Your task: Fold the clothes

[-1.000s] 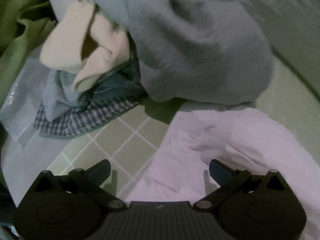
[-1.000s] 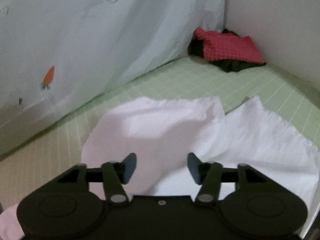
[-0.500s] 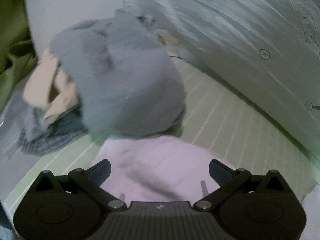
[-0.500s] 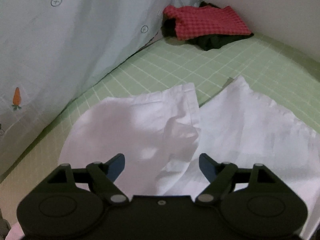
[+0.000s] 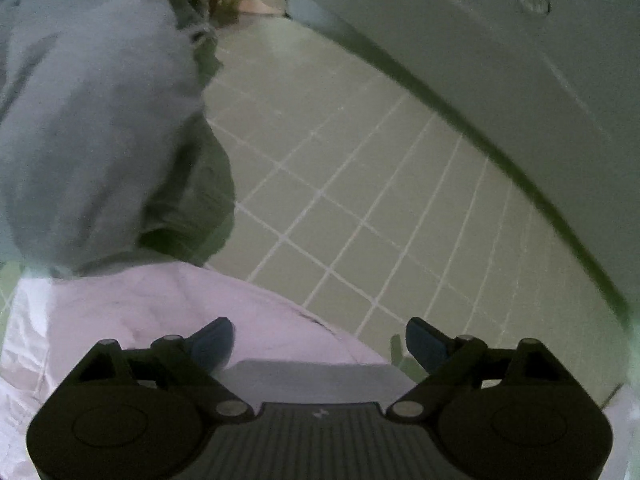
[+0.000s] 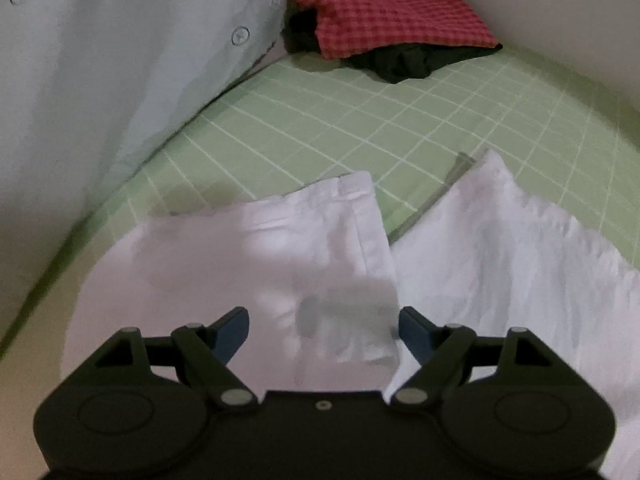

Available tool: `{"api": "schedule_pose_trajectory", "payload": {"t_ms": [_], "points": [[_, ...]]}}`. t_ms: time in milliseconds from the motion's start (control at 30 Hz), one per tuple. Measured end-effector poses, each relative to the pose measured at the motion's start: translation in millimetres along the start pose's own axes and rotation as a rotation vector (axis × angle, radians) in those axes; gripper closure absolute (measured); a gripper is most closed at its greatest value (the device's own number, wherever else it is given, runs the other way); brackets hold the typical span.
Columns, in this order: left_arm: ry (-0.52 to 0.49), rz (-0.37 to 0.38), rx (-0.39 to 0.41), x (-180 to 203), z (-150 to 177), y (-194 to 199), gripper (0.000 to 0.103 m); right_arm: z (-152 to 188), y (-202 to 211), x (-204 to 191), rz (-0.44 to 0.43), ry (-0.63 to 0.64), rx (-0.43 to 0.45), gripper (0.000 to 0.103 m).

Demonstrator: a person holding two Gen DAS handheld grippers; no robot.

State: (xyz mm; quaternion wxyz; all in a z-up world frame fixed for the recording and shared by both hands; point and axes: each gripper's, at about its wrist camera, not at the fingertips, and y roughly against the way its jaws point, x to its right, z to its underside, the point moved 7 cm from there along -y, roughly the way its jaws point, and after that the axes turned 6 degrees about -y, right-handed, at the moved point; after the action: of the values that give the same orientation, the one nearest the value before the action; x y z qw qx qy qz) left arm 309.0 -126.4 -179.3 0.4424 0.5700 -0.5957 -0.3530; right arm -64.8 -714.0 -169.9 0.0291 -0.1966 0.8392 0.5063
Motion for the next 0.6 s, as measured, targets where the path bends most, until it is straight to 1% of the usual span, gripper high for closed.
{"api": "schedule_pose_trajectory", "payload": {"t_ms": [67, 200, 233, 267, 300, 333, 367, 400, 433, 467, 500, 533, 567, 600], "points": [[-0.032, -0.042, -0.018, 5, 1, -8, 0.010, 1, -7, 0, 0.014, -0.009, -0.011, 0.020], [-0.042, -0.090, -0.006, 7, 4, -14, 0.011, 3, -16, -2, 0.045, -0.004, -0.021, 0.018], [-0.040, -0.103, 0.000, 7, 5, -14, 0.017, 2, -18, -1, 0.055, -0.003, -0.022, 0.018], [-0.039, -0.115, 0.006, 6, 6, -13, 0.029, 2, -19, 0, 0.057, -0.009, -0.023, 0.018], [-0.037, -0.128, 0.012, 5, 7, -13, 0.034, 1, -20, 1, 0.057, -0.017, -0.024, 0.019], [-0.035, -0.140, 0.018, 4, 8, -13, 0.037, 0, -21, 2, 0.047, -0.031, -0.025, 0.019], [-0.033, -0.143, 0.028, 4, 9, -11, 0.043, 0, -22, 4, 0.039, -0.045, -0.026, 0.023], [-0.030, -0.146, 0.038, 3, 10, -9, 0.048, 0, -22, 6, 0.045, -0.053, -0.020, 0.035], [-0.023, -0.139, 0.047, 0, 10, -7, 0.059, -2, -20, 7, 0.058, -0.045, -0.007, 0.045], [-0.016, -0.131, 0.055, -3, 10, -5, 0.065, -2, -20, 7, 0.057, -0.030, -0.008, 0.075], [-0.009, -0.123, 0.064, -5, 10, -3, 0.070, -3, -19, 7, 0.026, -0.028, -0.013, 0.087], [-0.004, -0.102, 0.076, -7, 11, 3, 0.083, -4, -16, 8, -0.011, -0.045, -0.009, 0.091], [0.002, -0.081, 0.088, -9, 12, 10, 0.089, -6, -12, 8, -0.032, -0.051, 0.006, 0.096], [0.007, -0.060, 0.101, -10, 14, 17, 0.093, -7, -6, 9, -0.047, -0.049, 0.024, 0.098]]}}
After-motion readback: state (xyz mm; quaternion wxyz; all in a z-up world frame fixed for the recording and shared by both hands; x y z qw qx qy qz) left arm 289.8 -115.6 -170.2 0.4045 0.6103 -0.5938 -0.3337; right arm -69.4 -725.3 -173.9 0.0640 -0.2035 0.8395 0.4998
